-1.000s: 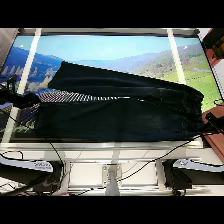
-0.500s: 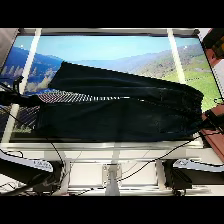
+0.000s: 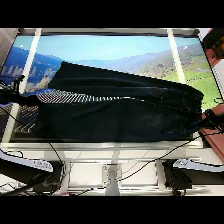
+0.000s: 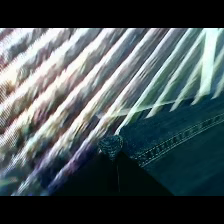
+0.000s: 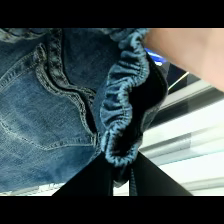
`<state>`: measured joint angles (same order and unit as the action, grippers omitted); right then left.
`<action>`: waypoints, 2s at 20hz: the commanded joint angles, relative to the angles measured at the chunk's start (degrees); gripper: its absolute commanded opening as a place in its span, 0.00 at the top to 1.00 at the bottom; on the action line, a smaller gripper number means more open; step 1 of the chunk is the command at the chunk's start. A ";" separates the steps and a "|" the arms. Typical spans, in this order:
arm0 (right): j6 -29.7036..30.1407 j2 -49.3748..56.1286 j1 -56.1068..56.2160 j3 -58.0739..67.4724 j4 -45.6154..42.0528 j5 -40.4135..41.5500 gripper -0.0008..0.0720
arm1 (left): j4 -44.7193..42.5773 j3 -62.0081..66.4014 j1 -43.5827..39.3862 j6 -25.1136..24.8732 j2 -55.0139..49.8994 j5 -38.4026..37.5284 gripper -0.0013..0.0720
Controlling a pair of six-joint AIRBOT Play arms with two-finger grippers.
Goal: Fold the clothes and pants, and hang the long-sleeved shirts on hangers.
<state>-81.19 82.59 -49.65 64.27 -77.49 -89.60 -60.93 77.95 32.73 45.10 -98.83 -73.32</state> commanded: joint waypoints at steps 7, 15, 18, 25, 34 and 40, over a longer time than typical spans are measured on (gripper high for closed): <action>3.93 -1.33 0.04 -0.04 0.17 0.28 0.93 | 8.28 6.62 -8.22 -0.55 -0.04 23.54 0.95; 6.78 -5.88 0.00 -10.01 -3.56 3.91 0.93 | 6.97 6.58 -14.67 1.73 -4.31 30.84 0.95; 6.73 -7.67 0.00 -10.16 -3.19 6.67 0.93 | 6.99 6.58 -14.40 2.10 -4.11 30.60 0.95; 5.57 -9.07 0.02 -10.16 -1.46 7.50 0.72 | -3.13 6.58 -11.67 8.22 1.53 19.63 0.04; 5.68 -9.92 0.00 -10.10 -0.70 9.55 0.36 | -3.23 -1.53 6.43 22.64 11.89 -3.82 0.17; 5.66 -17.57 0.00 -10.10 -3.76 9.84 0.36 | 3.54 -16.90 5.95 22.23 15.69 2.99 0.19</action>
<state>-75.53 68.31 -49.65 54.13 -79.31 -80.23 -63.24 68.07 38.26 66.63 -84.36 -73.63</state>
